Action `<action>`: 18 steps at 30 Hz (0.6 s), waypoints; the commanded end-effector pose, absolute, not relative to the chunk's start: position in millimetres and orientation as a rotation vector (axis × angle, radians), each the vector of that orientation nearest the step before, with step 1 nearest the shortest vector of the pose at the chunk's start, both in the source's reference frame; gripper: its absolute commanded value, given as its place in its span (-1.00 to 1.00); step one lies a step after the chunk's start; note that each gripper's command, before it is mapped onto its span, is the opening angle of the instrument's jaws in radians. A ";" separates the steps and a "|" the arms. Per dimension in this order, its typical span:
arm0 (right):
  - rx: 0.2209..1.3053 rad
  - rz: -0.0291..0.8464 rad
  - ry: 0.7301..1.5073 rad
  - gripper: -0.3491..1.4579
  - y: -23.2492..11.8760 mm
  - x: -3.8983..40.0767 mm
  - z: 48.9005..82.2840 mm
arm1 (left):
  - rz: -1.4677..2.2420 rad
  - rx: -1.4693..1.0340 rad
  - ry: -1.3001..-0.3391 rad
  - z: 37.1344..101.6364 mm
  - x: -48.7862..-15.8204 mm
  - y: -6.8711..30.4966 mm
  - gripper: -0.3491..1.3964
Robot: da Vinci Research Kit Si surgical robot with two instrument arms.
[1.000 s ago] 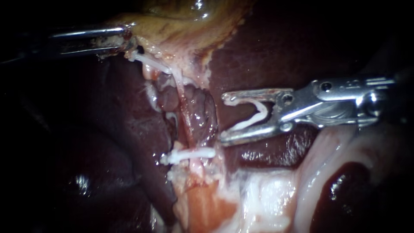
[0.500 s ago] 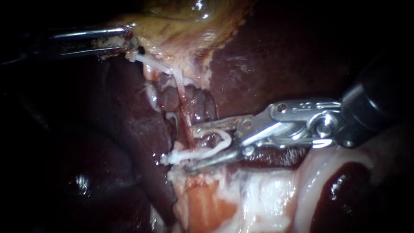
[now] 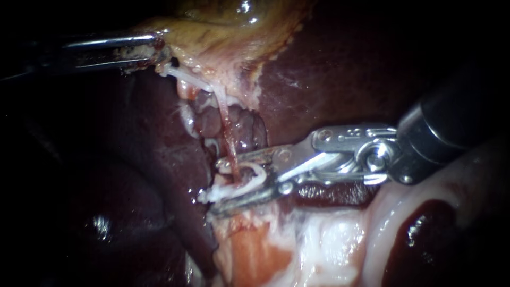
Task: Clipping second clip right tube
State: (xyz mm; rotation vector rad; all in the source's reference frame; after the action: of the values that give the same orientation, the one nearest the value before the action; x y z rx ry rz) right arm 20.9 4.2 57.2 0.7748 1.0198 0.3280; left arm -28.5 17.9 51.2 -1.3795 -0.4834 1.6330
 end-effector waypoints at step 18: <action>0.917 0.457 1.140 -0.06 3.6 21.9 55.8 | 1.632 -1.379 -0.482 51.2 -28.7 17.8 -1.00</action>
State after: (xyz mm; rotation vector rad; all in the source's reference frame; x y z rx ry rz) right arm 22.0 3.4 55.8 0.9274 1.1443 0.4567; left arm -28.7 17.8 51.2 -1.3781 -0.4817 1.6324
